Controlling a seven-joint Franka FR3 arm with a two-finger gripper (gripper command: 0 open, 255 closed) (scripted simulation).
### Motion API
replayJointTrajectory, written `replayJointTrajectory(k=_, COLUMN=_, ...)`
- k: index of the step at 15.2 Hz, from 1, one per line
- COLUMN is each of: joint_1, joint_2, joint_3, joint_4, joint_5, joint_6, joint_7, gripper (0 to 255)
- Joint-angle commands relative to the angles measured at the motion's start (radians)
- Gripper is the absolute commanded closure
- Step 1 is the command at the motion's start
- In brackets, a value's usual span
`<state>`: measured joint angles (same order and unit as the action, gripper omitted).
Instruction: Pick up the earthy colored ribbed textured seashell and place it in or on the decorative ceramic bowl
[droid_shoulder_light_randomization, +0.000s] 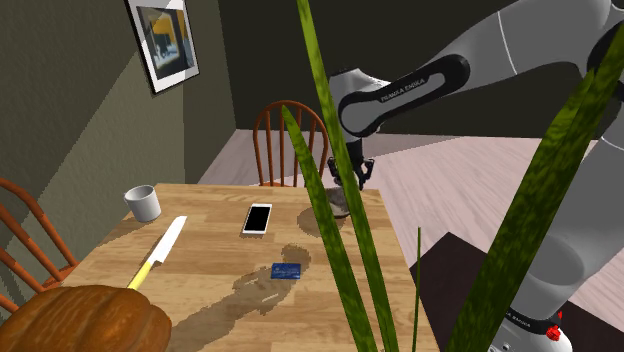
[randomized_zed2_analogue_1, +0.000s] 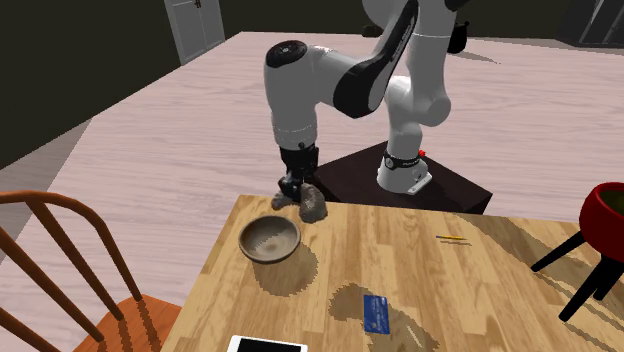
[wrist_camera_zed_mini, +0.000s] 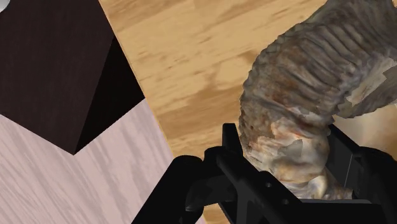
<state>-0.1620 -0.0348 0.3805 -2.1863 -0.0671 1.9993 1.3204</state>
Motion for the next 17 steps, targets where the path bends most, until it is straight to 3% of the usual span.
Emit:
replayJointTrajectory(k=1, joint_1=-0.013, joint_2=0.048, joint_3=-0.012, joint_4=0.068, joint_5=-0.023, joint_6=-0.022, joint_7=-0.014, gripper=255)
replayJointTrajectory(k=7, joint_1=-0.039, joint_2=0.215, joint_3=-0.046, joint_4=0.298, joint_5=-0.088, joint_6=-0.092, joint_7=-0.055, gripper=255)
replayJointTrajectory(k=17, joint_1=-0.035, joint_2=0.272, joint_3=-0.053, joint_4=0.232, joint_5=-0.115, joint_6=0.026, joint_7=-0.029, gripper=255)
